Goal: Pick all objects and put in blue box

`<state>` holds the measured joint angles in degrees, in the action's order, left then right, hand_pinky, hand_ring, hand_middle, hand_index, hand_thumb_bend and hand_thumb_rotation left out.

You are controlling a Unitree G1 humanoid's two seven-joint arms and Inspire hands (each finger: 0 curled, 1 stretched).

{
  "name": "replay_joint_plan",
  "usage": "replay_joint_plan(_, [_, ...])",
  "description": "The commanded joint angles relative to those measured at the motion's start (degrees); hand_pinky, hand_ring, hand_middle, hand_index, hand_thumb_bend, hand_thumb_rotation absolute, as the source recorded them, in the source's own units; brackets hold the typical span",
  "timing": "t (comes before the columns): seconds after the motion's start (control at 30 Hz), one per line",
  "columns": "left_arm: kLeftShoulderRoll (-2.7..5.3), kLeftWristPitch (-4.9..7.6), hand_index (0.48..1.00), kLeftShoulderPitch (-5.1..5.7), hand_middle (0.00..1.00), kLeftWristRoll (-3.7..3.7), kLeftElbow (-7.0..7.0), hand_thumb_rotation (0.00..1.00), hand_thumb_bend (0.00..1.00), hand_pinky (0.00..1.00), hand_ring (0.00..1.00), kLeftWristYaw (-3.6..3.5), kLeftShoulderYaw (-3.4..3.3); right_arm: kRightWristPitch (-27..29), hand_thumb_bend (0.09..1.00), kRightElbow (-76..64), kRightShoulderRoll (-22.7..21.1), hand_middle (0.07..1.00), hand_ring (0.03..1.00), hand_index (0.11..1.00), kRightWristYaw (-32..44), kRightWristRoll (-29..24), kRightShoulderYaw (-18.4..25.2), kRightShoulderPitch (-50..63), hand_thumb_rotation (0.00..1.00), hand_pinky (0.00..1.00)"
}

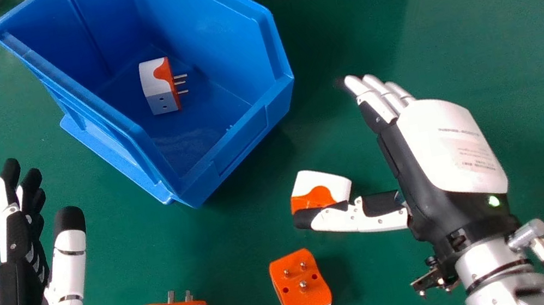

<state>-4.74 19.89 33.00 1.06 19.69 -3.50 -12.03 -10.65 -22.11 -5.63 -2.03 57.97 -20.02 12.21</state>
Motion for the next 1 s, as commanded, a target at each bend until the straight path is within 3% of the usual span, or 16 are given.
replay_joint_plan(0.0, [0.23,0.15,0.999,0.44,0.98,-0.71,2.03,0.96,0.46,1.00,0.98,-0.08,0.25,0.07,0.847,0.12,-0.28,0.838,0.824,0.817,-0.89,0.16,-0.11,-1.25,0.49,0.68])
replay_joint_plan(0.1, [0.30,-0.50,1.000,0.56,0.98,-0.71,2.45,0.96,0.46,1.00,0.98,0.00,0.31,-0.08,0.848,1.00,-0.91,0.832,0.818,0.812,0.00,0.13,-0.31,-1.71,0.49,0.67])
replay_joint_plan(0.27, [0.29,-0.28,1.000,0.33,0.98,-0.48,2.19,0.96,0.46,1.00,0.98,0.12,0.26,-1.74,0.843,2.46,-1.59,0.832,0.812,0.812,2.51,0.76,-0.93,-2.66,0.46,0.67])
replay_joint_plan(0.37, [0.32,-0.48,1.000,0.07,0.98,-1.04,2.09,0.96,0.46,1.00,0.98,-0.03,0.24,-2.24,0.835,3.95,-1.93,0.831,0.810,0.811,2.38,1.27,-1.34,-3.57,0.46,0.67])
replay_joint_plan(0.43, [0.15,0.05,1.000,-0.27,0.98,-1.48,1.52,0.95,0.45,1.00,0.98,-0.27,0.10,-2.43,0.833,4.98,-2.12,0.825,0.804,0.805,2.12,1.58,-1.64,-4.23,0.47,0.67])
replay_joint_plan(0.6, [0.09,-0.01,1.000,-0.54,0.98,-1.68,1.32,0.95,0.45,1.00,0.98,-0.22,-0.07,-3.17,0.820,7.41,-2.40,0.816,0.794,0.791,2.56,1.40,-2.05,-5.96,0.47,0.67])
replay_joint_plan(0.67, [0.25,0.15,1.000,-0.69,0.98,-1.61,1.20,0.95,0.45,1.00,0.98,0.00,-0.19,-3.17,0.818,9.12,-2.63,0.816,0.794,0.790,2.34,1.01,-2.10,-7.00,0.47,0.67])
replay_joint_plan(0.73, [0.28,0.46,0.997,-0.82,0.97,-1.06,1.07,0.94,0.44,1.00,0.98,0.27,-0.28,-3.66,0.816,10.06,-2.70,0.809,0.787,0.780,2.57,1.02,-2.26,-7.77,0.45,0.67])
replay_joint_plan(0.8, [0.04,0.95,0.994,-1.02,0.97,-0.86,0.78,0.94,0.43,1.00,0.97,0.19,-0.36,-4.13,0.811,10.77,-2.57,0.808,0.785,0.779,2.37,1.05,-2.44,-8.50,0.45,0.67])
replay_joint_plan(0.97, [-0.01,0.95,0.983,-1.35,0.96,-2.00,0.47,0.93,0.42,0.99,0.96,-0.36,-0.32,-5.73,0.794,11.54,-2.22,0.801,0.774,0.770,2.79,1.01,-2.77,-9.84,0.43,0.66])
